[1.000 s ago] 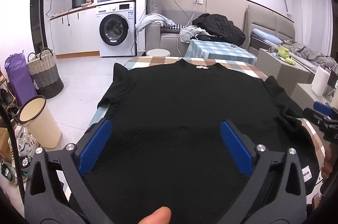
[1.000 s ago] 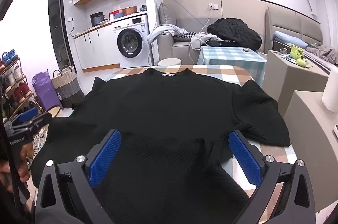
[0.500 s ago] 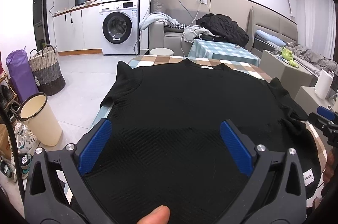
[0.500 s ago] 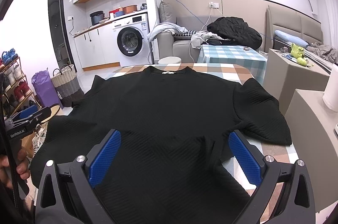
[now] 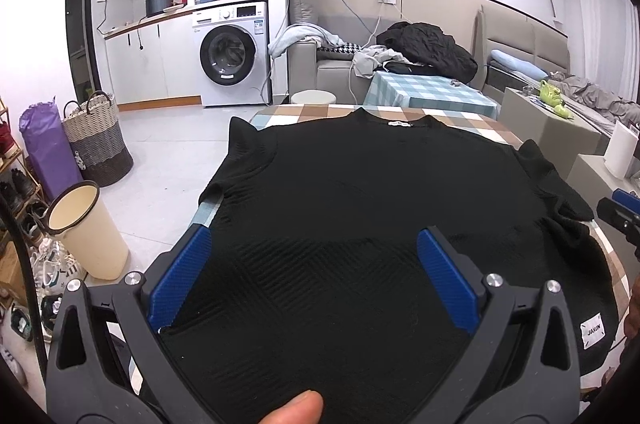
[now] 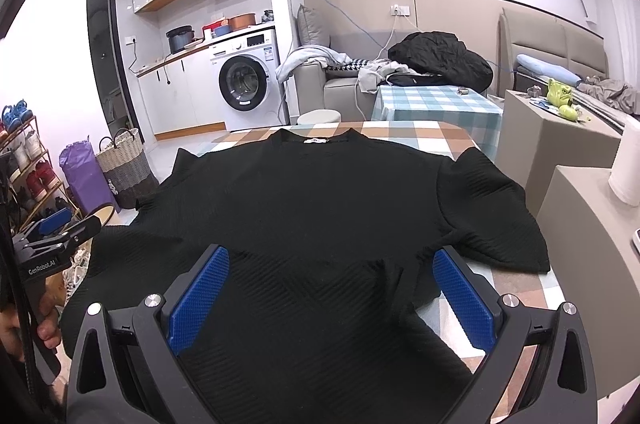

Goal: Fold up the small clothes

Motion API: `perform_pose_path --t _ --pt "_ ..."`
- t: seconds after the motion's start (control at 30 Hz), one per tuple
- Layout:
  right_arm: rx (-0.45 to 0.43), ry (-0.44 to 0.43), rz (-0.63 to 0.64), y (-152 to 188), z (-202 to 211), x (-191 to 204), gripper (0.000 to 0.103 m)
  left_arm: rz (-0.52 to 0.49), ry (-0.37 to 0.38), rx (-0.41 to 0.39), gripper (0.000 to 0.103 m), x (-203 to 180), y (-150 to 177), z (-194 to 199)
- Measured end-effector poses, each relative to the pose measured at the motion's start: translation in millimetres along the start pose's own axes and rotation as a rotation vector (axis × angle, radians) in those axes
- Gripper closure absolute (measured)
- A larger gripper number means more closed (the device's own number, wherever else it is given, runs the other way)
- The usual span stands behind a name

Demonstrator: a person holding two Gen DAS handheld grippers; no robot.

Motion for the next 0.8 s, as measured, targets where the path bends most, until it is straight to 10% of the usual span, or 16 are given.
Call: perform_pose_path --t 0.8 --pt "-0.019 0.008 -0.011 -5.6 8.1 -11.2 0.0 0.012 -0.07 -0.001 0.001 14.3 -0.3 7.5"
Point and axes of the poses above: each gripper's, at about its wrist camera, not at the fingertips, and z roughly against the way its jaws point, x to its left, y to its underside, the point moved 4 cm from there along -z, roughly the way its jaws point, and after that the axes turned 6 degrees about -y, right-handed, at the moved point
